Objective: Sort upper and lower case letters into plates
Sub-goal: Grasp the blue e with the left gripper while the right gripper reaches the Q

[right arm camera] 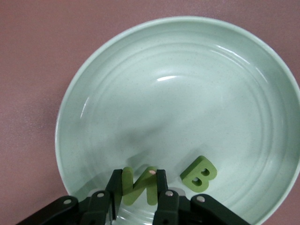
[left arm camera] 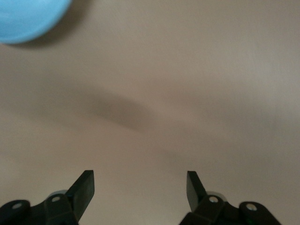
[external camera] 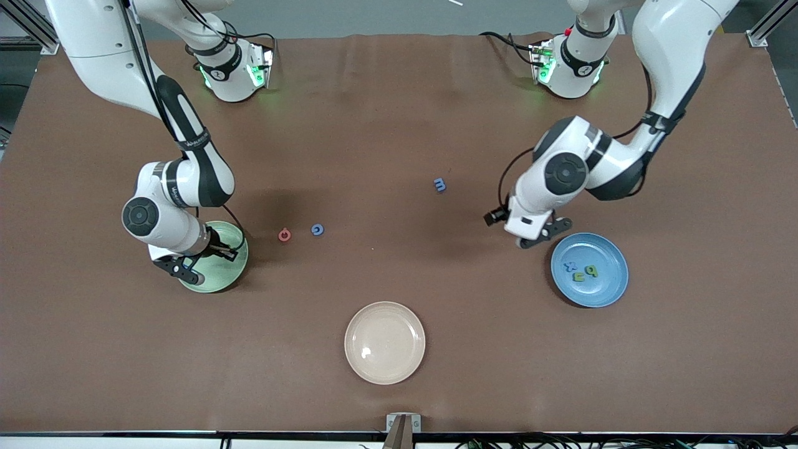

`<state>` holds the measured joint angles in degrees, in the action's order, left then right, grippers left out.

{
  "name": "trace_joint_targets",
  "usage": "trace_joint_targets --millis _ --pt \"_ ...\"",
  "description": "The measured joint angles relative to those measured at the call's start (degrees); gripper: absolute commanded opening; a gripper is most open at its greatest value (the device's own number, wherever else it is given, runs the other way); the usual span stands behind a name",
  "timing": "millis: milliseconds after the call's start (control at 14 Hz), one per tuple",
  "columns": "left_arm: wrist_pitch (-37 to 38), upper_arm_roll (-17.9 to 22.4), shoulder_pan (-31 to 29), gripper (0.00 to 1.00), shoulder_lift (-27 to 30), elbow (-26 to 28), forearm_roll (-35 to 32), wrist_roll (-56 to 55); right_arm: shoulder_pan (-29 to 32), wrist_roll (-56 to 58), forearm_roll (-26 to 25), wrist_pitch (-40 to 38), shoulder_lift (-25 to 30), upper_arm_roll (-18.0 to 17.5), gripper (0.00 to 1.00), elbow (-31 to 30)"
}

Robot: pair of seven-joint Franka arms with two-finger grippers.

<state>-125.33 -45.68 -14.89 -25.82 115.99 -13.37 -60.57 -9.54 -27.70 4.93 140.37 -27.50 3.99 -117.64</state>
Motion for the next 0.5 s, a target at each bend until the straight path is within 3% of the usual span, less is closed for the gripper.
trace_joint_targets --millis 214,499 --pt "-6.4 -1.4 3.2 0.82 -0.4 4.2 0.0 -3.9 0.0 1.5 0.0 -0.5 0.1 0.1 1.0 0.2" --pt "-11.4 -1.3 9.4 0.76 -3.3 6.1 0.0 -10.2 -0.6 0.4 0.5 -10.2 1.2 -0.6 1.0 5.4"
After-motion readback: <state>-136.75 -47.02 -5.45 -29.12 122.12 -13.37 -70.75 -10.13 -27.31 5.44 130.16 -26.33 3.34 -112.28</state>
